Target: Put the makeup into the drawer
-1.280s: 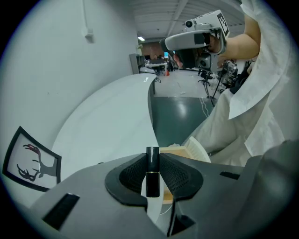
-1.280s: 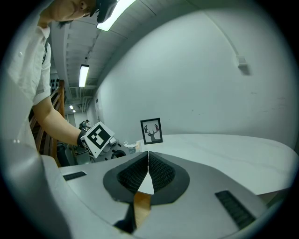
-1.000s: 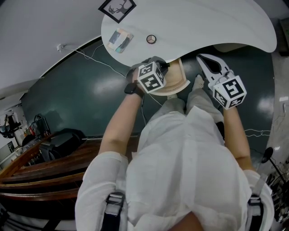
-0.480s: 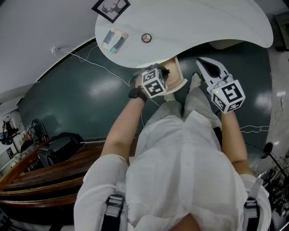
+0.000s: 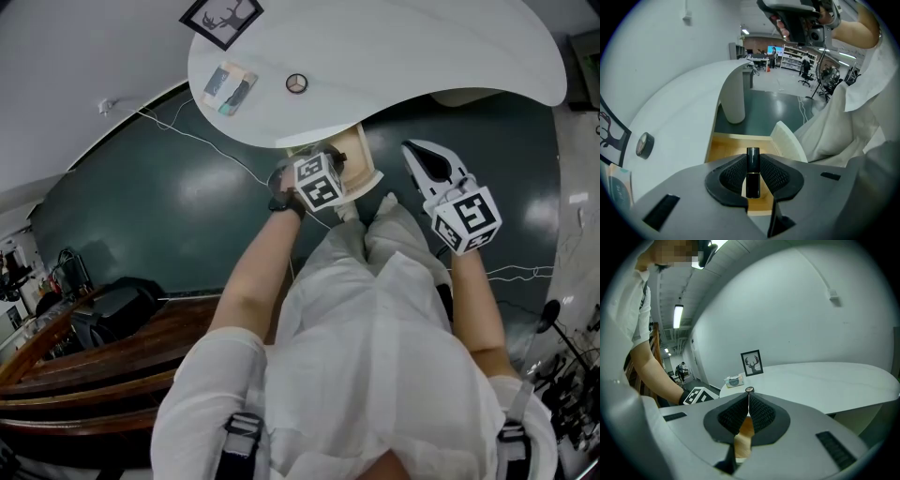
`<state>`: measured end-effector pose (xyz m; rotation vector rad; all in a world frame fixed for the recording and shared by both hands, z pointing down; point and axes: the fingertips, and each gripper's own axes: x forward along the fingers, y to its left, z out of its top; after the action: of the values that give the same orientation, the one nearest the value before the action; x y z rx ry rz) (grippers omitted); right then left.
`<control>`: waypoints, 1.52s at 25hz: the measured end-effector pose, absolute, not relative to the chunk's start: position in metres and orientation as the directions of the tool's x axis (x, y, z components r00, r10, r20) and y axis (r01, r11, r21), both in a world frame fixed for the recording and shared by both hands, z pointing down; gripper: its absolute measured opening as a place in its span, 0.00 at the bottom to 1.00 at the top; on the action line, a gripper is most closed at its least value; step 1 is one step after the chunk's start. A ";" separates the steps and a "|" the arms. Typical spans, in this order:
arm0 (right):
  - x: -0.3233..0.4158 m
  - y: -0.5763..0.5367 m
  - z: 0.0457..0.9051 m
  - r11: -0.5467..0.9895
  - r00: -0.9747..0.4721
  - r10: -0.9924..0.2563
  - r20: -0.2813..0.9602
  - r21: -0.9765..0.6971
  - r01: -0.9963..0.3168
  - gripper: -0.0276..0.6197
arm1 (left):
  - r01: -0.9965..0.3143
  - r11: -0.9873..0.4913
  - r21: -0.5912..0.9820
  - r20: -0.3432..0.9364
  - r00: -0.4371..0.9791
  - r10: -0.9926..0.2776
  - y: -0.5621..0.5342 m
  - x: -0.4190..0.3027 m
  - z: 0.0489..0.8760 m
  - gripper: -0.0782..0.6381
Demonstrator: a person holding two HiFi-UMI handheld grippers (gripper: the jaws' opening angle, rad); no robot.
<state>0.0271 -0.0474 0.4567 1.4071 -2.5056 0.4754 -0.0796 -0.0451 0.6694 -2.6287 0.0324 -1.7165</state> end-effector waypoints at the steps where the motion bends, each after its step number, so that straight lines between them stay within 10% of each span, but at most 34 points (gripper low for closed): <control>1: 0.027 -0.048 0.457 0.490 -0.517 -0.782 0.347 -0.170 -0.855 0.06 | -0.022 -1.000 -0.007 0.918 0.397 -0.015 -0.045 -0.079 0.675 0.24; 38: 0.063 -0.041 0.536 0.486 -0.561 -0.727 0.396 -0.281 -0.828 0.06 | -0.100 -0.992 0.077 0.962 0.269 0.047 -0.068 -0.067 0.852 0.24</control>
<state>0.0631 -0.0413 0.5355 1.3346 -2.5081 0.6574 -0.0672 -0.0682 0.8520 -2.5967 0.0542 -1.9761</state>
